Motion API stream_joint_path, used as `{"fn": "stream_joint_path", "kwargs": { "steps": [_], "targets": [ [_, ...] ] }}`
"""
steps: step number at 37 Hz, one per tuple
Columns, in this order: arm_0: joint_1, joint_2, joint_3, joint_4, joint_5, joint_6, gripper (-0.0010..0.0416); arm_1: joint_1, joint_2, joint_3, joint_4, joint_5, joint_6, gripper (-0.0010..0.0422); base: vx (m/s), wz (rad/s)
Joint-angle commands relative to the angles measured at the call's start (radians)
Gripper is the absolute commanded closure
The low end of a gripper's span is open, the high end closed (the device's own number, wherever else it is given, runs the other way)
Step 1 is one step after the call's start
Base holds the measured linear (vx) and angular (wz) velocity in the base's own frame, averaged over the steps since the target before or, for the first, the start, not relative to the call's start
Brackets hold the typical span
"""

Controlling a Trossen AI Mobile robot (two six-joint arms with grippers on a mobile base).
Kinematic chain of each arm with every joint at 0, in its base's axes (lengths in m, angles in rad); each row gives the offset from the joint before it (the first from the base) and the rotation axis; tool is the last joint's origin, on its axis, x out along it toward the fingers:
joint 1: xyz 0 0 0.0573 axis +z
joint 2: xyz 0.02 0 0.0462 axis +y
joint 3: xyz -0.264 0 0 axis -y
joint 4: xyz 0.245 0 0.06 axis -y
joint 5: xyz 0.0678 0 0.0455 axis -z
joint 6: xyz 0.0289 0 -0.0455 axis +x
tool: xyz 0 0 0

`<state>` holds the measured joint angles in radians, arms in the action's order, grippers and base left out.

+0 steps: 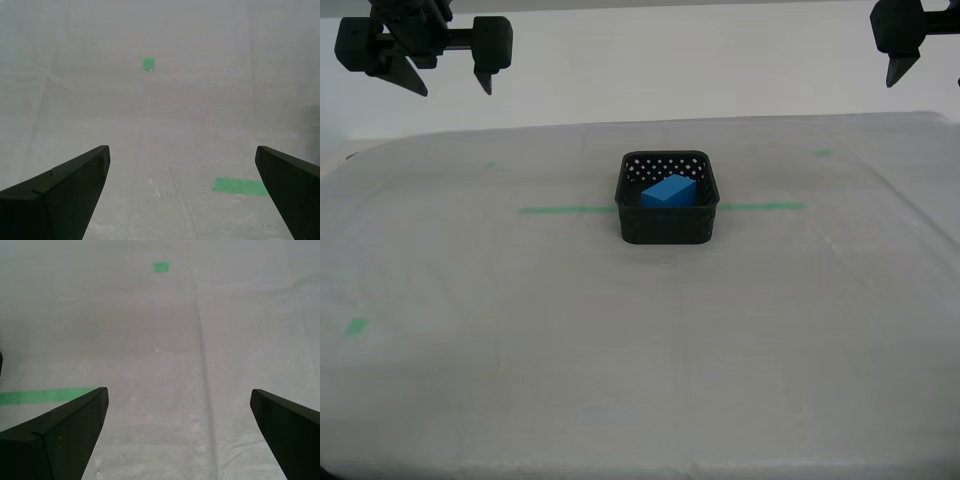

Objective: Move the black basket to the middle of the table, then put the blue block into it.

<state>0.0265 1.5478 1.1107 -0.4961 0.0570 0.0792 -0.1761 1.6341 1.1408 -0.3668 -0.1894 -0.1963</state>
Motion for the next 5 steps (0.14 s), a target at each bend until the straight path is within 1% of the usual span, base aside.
{"fn": "stream_joint_path", "kwargs": {
  "steps": [1,5],
  "targets": [
    [0.000,-0.001,0.001,0.002,-0.001,-0.002,0.0007,0.000,0.000,0.001,0.000,-0.004,-0.002,0.0012,0.000,0.000],
    [0.000,-0.001,0.001,0.002,-0.001,-0.002,0.0007,0.000,0.000,0.001,0.000,-0.004,-0.002,0.0012,0.000,0.000]
  ]
}}
